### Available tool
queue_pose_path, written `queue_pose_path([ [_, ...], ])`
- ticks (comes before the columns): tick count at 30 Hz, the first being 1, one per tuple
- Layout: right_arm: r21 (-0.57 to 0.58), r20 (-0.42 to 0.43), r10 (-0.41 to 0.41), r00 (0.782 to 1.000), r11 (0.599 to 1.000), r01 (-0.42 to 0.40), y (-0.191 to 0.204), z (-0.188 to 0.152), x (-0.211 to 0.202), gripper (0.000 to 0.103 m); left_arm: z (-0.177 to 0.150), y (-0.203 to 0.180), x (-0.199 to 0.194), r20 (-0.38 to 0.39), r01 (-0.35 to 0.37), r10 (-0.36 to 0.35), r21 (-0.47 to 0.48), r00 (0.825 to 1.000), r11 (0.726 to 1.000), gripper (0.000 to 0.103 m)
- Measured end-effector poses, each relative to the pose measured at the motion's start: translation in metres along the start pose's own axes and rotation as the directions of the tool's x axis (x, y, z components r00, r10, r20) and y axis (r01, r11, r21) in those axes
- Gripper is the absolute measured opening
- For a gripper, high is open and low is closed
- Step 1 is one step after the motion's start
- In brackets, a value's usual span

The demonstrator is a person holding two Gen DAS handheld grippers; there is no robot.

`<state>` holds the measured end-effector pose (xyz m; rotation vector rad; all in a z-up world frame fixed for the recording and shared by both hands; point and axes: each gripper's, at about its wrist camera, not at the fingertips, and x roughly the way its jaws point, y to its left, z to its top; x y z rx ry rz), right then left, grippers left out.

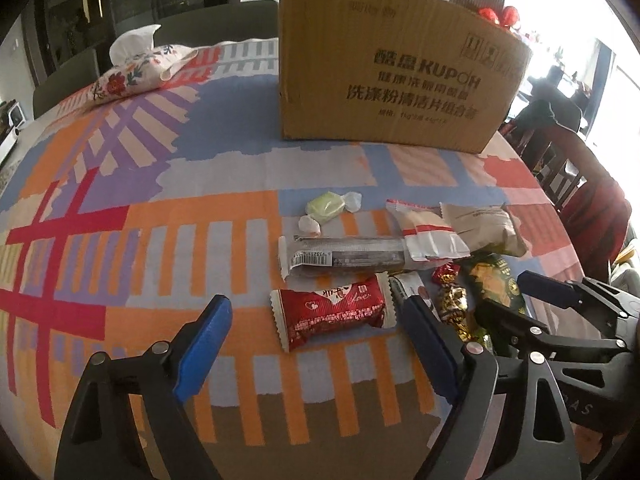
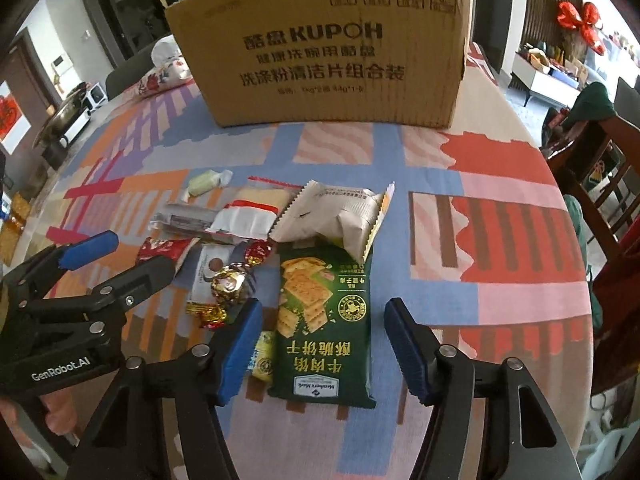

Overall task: Organize snacks
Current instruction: 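Move both grippers back down over the remaining snacks, then grasp the red wafer with the left gripper while the right grasps the green cracker pack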

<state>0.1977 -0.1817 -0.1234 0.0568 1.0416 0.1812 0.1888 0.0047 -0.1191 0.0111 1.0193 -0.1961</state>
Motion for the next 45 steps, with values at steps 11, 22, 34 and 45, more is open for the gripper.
queue_pose_path([
  [11, -0.049, 0.020, -0.067, 0.998, 0.997, 0.067, 0.010, 0.004, 0.006, 0.046, 0.000, 0.005, 0.008, -0.002, -0.005, 0.005, -0.020, 1.000, 1.000, 0.056],
  [22, -0.025, 0.036, -0.033, 0.999, 0.999, 0.034, 0.004, -0.002, -0.011, 0.045, -0.011, -0.001, -0.009, 0.007, 0.019, -0.019, -0.022, 1.000, 1.000, 0.050],
  [34, -0.031, 0.143, 0.011, 0.990, 0.999, -0.006, 0.009, 0.001, -0.056, 0.045, -0.006, -0.013, -0.056, 0.108, 0.037, -0.038, 0.006, 0.993, 0.999, 0.050],
  [45, -0.064, 0.266, 0.030, 0.963, 0.998, -0.014, 0.008, 0.025, -0.098, 0.045, 0.023, -0.026, -0.097, 0.229, 0.009, -0.025, 0.070, 0.973, 0.997, 0.050],
])
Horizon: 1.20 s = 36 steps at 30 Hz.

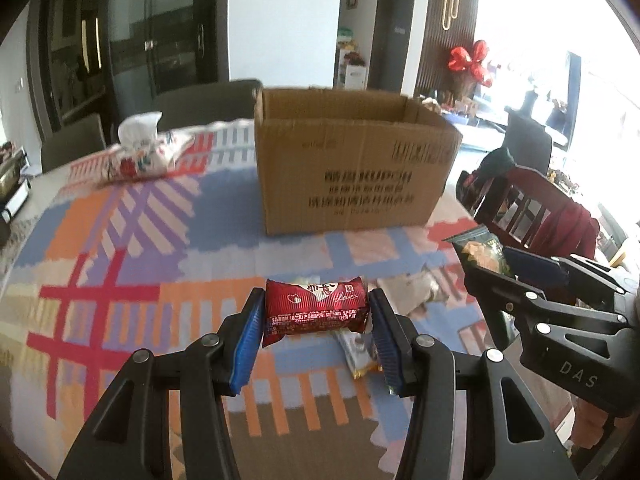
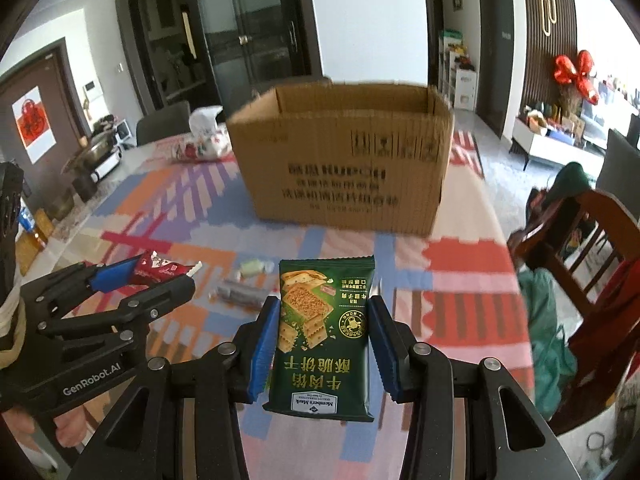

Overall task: Organize snacks
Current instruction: 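Grasp the red wafer with the left gripper while the right grasps the green cracker pack, then lower both snacks into the cardboard box and open both grippers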

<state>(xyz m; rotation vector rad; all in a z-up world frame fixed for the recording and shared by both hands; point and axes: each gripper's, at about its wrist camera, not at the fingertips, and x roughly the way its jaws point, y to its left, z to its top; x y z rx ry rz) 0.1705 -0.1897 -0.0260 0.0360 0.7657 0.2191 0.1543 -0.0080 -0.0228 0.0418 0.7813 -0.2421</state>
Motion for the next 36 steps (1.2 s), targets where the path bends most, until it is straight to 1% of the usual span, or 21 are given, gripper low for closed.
queue_pose_path([
  [5, -0.012, 0.056, -0.005, 0.998, 1.000, 0.006, -0.002, 0.022, -0.007, 0.045, 0.023, -0.003, -0.009, 0.057, -0.019, 0.017, 0.032, 0.998, 0.999, 0.050],
  [12, -0.016, 0.126, 0.000, 0.992, 1.000, 0.002, -0.009, 0.061, -0.011, 0.045, 0.064, -0.003, -0.017, 0.146, -0.056, 0.047, 0.061, 0.988, 0.997, 0.050],
  [16, -0.024, 0.155, 0.000, 0.988, 1.000, 0.003, -0.012, 0.084, -0.011, 0.045, 0.087, 0.000, -0.018, 0.179, -0.068, 0.054, 0.068, 0.982, 0.995, 0.050],
  [18, -0.027, 0.165, -0.002, 0.986, 1.000, 0.007, -0.013, 0.095, -0.010, 0.045, 0.099, 0.001, -0.017, 0.190, -0.059, 0.045, 0.073, 0.981, 0.996, 0.050],
  [22, -0.039, 0.189, 0.004, 0.982, 0.999, 0.003, -0.013, 0.119, -0.009, 0.045, 0.119, 0.002, -0.011, 0.205, -0.056, 0.035, 0.096, 0.978, 0.994, 0.050],
  [24, -0.050, 0.198, 0.005, 0.980, 0.999, 0.005, -0.013, 0.130, -0.006, 0.045, 0.127, 0.001, -0.008, 0.213, -0.070, 0.046, 0.105, 0.976, 0.992, 0.050],
  [27, -0.065, 0.199, 0.010, 0.980, 0.998, 0.003, -0.013, 0.144, 0.000, 0.045, 0.144, 0.004, -0.001, 0.220, -0.062, 0.037, 0.107, 0.975, 0.992, 0.050],
  [31, -0.065, 0.191, 0.003, 0.982, 0.998, 0.009, -0.019, 0.161, 0.012, 0.045, 0.167, 0.013, 0.018, 0.197, -0.041, 0.025, 0.080, 0.980, 0.996, 0.050],
  [36, -0.058, 0.163, 0.023, 0.986, 0.998, -0.014, -0.030, 0.182, 0.030, 0.045, 0.186, 0.015, 0.042, 0.162, -0.035, 0.024, 0.064, 0.987, 0.997, 0.050],
])
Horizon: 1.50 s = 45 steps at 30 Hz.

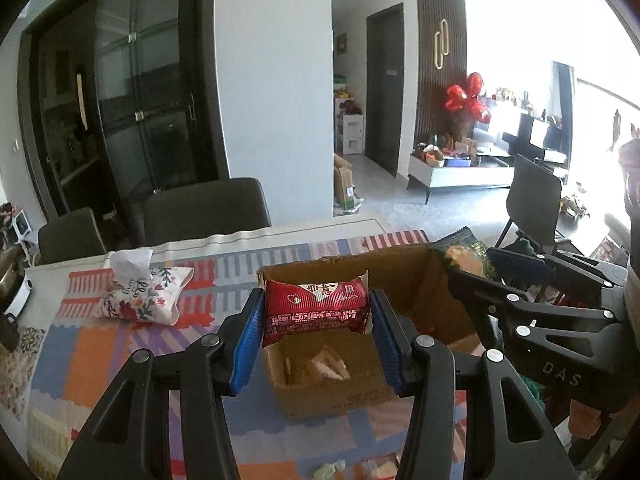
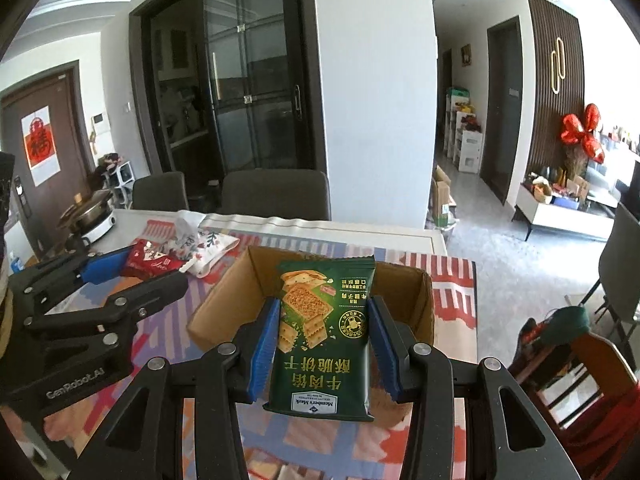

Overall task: Organize snacks
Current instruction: 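Lower both snacks into the cardboard box and open both grippers, then move both grippers back over the remaining snacks on the cloth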

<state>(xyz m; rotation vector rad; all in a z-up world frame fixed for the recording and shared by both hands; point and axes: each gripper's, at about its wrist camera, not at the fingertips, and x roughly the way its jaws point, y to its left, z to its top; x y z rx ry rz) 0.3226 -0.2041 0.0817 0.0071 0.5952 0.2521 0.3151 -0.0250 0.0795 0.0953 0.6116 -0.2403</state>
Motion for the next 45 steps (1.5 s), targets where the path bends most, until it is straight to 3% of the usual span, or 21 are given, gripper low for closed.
queue_pose_path([
  [5, 0.023, -0.048, 0.032, 0.998, 0.999, -0.031, -0.011, 0.008, 0.025, 0.045, 0.005, -0.004, 0.024, -0.052, 0.019, -0.019, -0.007, 0.998, 1.000, 0.050],
  [11, 0.026, -0.098, 0.005, 0.995, 1.000, -0.002, -0.020, 0.007, 0.052, 0.045, 0.007, -0.004, 0.048, -0.106, 0.031, -0.035, -0.043, 0.994, 0.999, 0.052],
  [13, 0.024, -0.101, -0.011, 0.995, 1.000, 0.013, -0.021, 0.004, 0.057, 0.046, 0.005, -0.005, 0.051, -0.106, 0.002, -0.006, -0.038, 0.994, 0.999, 0.063],
  [15, 0.018, -0.110, -0.046, 0.993, 0.999, 0.049, -0.022, 0.000, 0.058, 0.057, 0.002, -0.005, 0.049, -0.092, -0.030, 0.028, -0.029, 0.995, 0.999, 0.069],
  [16, 0.016, -0.111, -0.060, 0.992, 0.998, 0.062, -0.023, -0.002, 0.056, 0.063, 0.000, -0.005, 0.046, -0.092, -0.042, 0.040, -0.024, 0.995, 0.999, 0.070],
  [23, -0.009, -0.078, -0.095, 0.992, 0.995, 0.095, -0.018, -0.020, 0.030, 0.063, -0.018, -0.010, 0.016, -0.072, -0.046, 0.046, 0.000, 0.996, 0.999, 0.071],
  [33, -0.006, -0.014, -0.047, 0.999, 0.999, 0.047, 0.002, -0.056, -0.031, 0.063, -0.056, -0.021, -0.046, -0.035, -0.013, 0.013, 0.016, 0.999, 1.000, 0.071],
  [45, 0.009, -0.050, 0.006, 0.999, 1.000, -0.006, 0.029, -0.115, -0.062, 0.063, -0.118, -0.026, -0.087, -0.048, -0.007, 0.009, 0.036, 0.999, 0.999, 0.071],
])
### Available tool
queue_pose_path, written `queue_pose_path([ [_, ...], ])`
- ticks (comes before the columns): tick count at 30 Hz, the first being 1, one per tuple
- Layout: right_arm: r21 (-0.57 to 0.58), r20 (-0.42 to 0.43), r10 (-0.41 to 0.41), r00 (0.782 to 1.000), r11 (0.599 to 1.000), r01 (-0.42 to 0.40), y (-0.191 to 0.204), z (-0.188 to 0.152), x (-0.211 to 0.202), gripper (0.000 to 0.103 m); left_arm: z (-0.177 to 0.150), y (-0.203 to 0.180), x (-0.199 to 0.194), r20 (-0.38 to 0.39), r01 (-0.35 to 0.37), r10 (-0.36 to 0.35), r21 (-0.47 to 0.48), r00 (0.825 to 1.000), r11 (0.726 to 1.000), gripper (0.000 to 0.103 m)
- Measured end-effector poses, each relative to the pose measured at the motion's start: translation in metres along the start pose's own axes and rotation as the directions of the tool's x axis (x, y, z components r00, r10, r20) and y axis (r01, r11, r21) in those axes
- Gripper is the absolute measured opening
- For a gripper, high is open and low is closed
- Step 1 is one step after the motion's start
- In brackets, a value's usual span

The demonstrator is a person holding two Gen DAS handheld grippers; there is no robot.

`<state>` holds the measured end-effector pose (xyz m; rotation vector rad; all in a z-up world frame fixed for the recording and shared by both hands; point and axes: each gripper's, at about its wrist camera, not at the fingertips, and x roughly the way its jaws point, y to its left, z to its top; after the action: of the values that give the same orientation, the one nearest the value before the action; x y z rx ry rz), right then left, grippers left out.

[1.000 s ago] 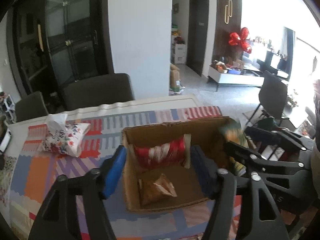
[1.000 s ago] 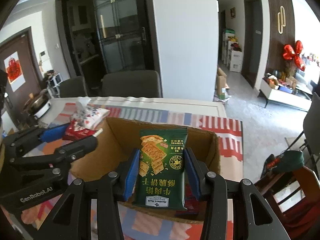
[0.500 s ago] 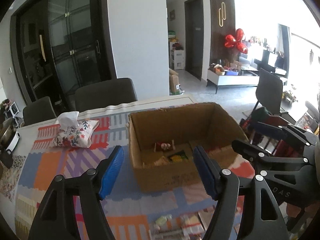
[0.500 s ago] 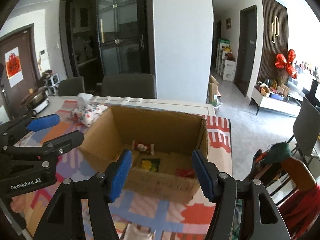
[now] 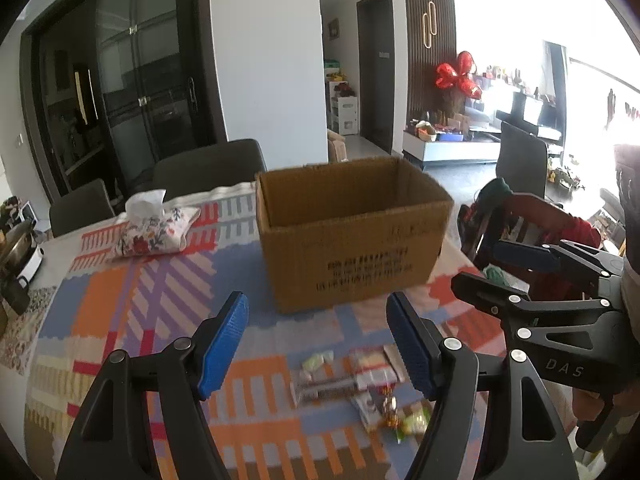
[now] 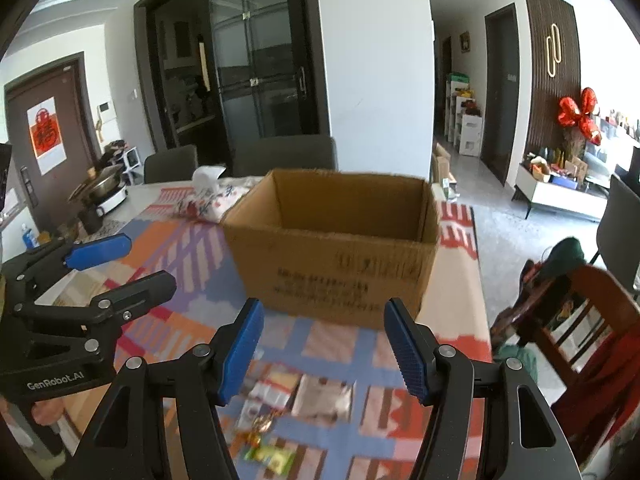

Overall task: Organize snacks
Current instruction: 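Move both grippers back over the remaining snacks on the cloth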

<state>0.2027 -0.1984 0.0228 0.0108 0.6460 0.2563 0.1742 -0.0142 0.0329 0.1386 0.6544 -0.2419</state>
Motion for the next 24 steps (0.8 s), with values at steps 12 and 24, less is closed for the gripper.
queue_pose_path([
  [12, -0.038, -0.161, 0.052, 0.986, 0.998, -0.059, 0.023, -0.065, 0.010, 0.063, -0.063, -0.005, 0.000, -0.087, 0.029, -0.029, 0.008, 0.996, 1.000, 0.071],
  [24, -0.079, -0.339, 0.096, 0.936, 0.988, -0.130, 0.033, -0.110, 0.038, 0.061, -0.107, -0.013, 0.024, -0.204, 0.052, -0.045, 0.029, 0.978, 0.998, 0.070],
])
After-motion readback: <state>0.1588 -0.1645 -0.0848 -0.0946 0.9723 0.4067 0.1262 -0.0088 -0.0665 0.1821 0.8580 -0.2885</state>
